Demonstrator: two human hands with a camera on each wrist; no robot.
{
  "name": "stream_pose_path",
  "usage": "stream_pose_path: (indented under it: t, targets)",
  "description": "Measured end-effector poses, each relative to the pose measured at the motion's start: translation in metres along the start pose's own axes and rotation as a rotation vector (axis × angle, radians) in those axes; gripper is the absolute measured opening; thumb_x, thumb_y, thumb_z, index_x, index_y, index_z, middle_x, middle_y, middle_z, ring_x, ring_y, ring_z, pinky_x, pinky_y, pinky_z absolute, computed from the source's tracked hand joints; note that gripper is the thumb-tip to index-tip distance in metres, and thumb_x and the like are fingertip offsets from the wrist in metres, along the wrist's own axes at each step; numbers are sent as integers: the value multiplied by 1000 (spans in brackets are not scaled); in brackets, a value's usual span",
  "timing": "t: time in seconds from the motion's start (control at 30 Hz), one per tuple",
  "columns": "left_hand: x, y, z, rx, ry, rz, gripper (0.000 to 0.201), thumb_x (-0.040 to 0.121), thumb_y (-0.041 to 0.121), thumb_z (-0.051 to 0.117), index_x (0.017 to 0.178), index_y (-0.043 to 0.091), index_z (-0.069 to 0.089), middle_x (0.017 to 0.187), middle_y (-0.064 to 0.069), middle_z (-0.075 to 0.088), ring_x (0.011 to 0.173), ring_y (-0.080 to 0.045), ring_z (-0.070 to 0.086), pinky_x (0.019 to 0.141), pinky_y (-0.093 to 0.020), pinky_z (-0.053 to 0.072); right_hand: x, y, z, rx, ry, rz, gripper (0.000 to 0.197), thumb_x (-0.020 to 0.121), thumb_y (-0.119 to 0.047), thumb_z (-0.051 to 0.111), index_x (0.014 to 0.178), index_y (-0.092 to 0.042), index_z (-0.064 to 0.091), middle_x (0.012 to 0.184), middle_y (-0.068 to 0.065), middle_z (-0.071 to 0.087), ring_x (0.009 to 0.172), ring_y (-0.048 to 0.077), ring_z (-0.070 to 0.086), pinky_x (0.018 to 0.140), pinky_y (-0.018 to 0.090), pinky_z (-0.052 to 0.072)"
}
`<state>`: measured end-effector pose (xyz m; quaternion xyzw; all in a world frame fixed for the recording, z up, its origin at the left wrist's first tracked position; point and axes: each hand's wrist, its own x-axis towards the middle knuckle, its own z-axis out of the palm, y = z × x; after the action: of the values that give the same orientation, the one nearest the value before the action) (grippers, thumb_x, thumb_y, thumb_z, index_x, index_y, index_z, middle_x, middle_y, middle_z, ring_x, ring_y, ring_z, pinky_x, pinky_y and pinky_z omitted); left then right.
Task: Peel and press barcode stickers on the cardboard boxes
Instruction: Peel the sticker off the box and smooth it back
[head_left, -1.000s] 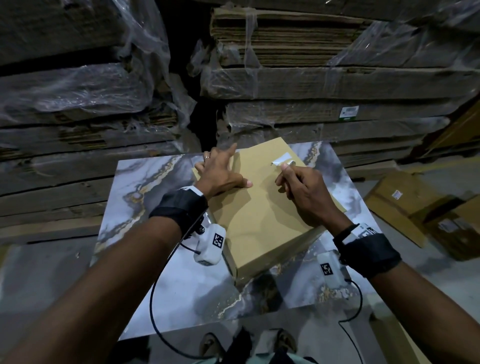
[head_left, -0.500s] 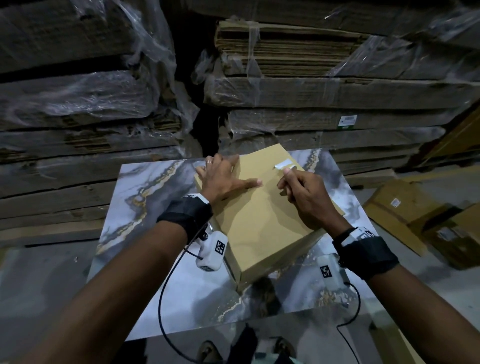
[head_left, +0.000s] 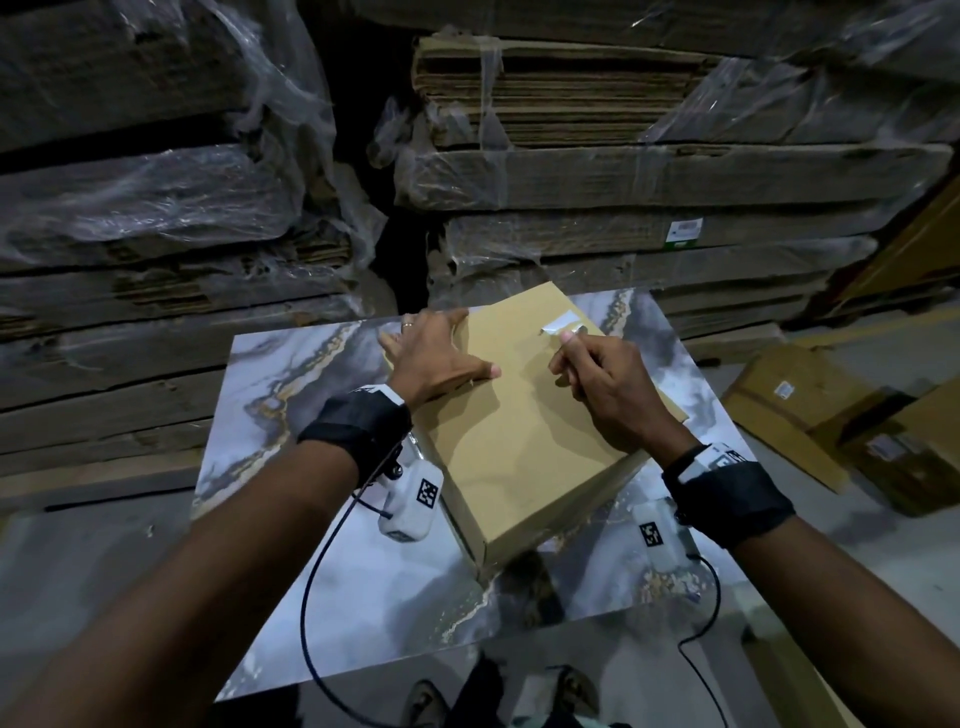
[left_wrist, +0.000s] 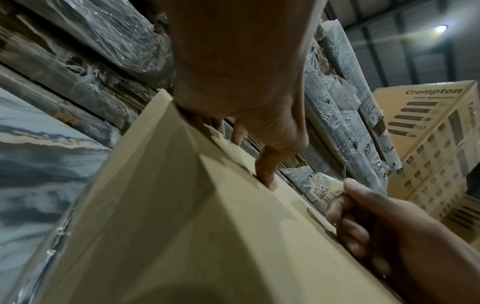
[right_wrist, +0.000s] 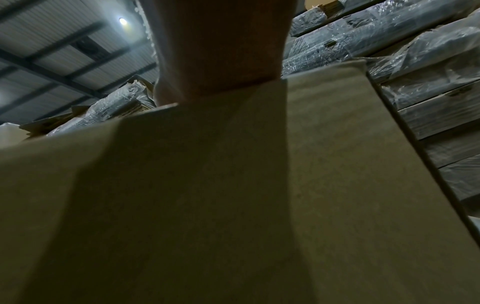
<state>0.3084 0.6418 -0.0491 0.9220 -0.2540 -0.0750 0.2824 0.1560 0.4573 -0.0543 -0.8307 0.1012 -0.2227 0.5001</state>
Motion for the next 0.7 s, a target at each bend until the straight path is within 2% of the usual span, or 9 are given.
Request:
stream_pose_path:
  t: [0.07, 0.13, 0.2, 0.27, 0.37, 0.47, 0.57, 0.63, 0.7]
  targets:
    - [-2, 2, 1, 27, 25, -5, 90, 53, 69, 82, 134, 39, 58, 127, -6, 61, 129, -30, 46, 102, -51, 25, 0, 0, 0, -20, -3, 6, 52, 109, -41, 47, 72, -12, 70, 56, 6, 57, 58, 21, 64, 59, 35, 50]
    - [0, 2, 6, 49, 17, -48, 95, 53, 78, 79, 137, 40, 55, 133, -6, 56, 134, -30, 40, 106, -53, 20, 0, 1, 0, -14, -4, 12, 52, 109, -40, 47, 71, -12, 70, 56, 4, 56, 58, 21, 63, 59, 40, 51]
    - [0, 1, 9, 79, 18, -71, 105, 49, 92, 69, 138, 40, 52, 135, -4, 52, 135, -29, 38, 108, -56, 17, 0, 1, -1, 4, -3, 14, 52, 109, -40, 47, 71, -12, 70, 55, 2, 55, 57, 19, 61, 59, 44, 52]
    - [-1, 3, 5, 87, 0, -67, 112, 44, 99, 60, 138, 40, 50, 134, -3, 51, 133, -29, 39, 111, -59, 22, -1, 0, -1, 16, 2, 19, 52, 109, -40, 47, 72, -12, 70, 56, 1, 55, 58, 18, 60, 58, 43, 50]
    - [9, -7, -1, 39, -129, -27, 105, 46, 90, 71, 137, 40, 52, 124, 4, 53, 124, -24, 44, 110, -59, 32, -2, 0, -1, 47, 8, 35, 53, 109, -40, 47, 72, -10, 70, 57, 6, 55, 59, 27, 60, 57, 37, 46]
    - [30, -34, 8, -48, -229, 0, 89, 43, 83, 77, 125, 55, 56, 112, 5, 67, 115, -31, 59, 102, -63, 43, -2, -1, 0, 37, 11, 37, 53, 109, -41, 47, 73, -10, 71, 57, 9, 57, 60, 33, 61, 57, 36, 47]
    - [33, -35, 3, -77, -254, 33, 74, 46, 69, 78, 115, 55, 56, 109, 1, 68, 115, -35, 59, 104, -66, 40, 0, 0, 0, 22, 12, 41, 52, 109, -40, 48, 72, -11, 71, 56, 4, 57, 55, 21, 59, 56, 40, 49]
    - [17, -18, -5, -53, -157, 43, 80, 52, 70, 79, 126, 47, 57, 120, -2, 63, 123, -36, 50, 112, -60, 31, 0, 0, 1, 4, 8, 39, 52, 109, -39, 48, 73, -11, 72, 56, 1, 57, 55, 15, 59, 58, 43, 52]
    - [8, -9, -4, -14, -83, 14, 84, 64, 58, 85, 139, 33, 56, 134, -9, 54, 133, -31, 38, 110, -48, 20, 1, 0, 1, -24, 4, 33, 52, 109, -40, 48, 72, -12, 72, 55, -2, 57, 55, 13, 60, 60, 45, 54]
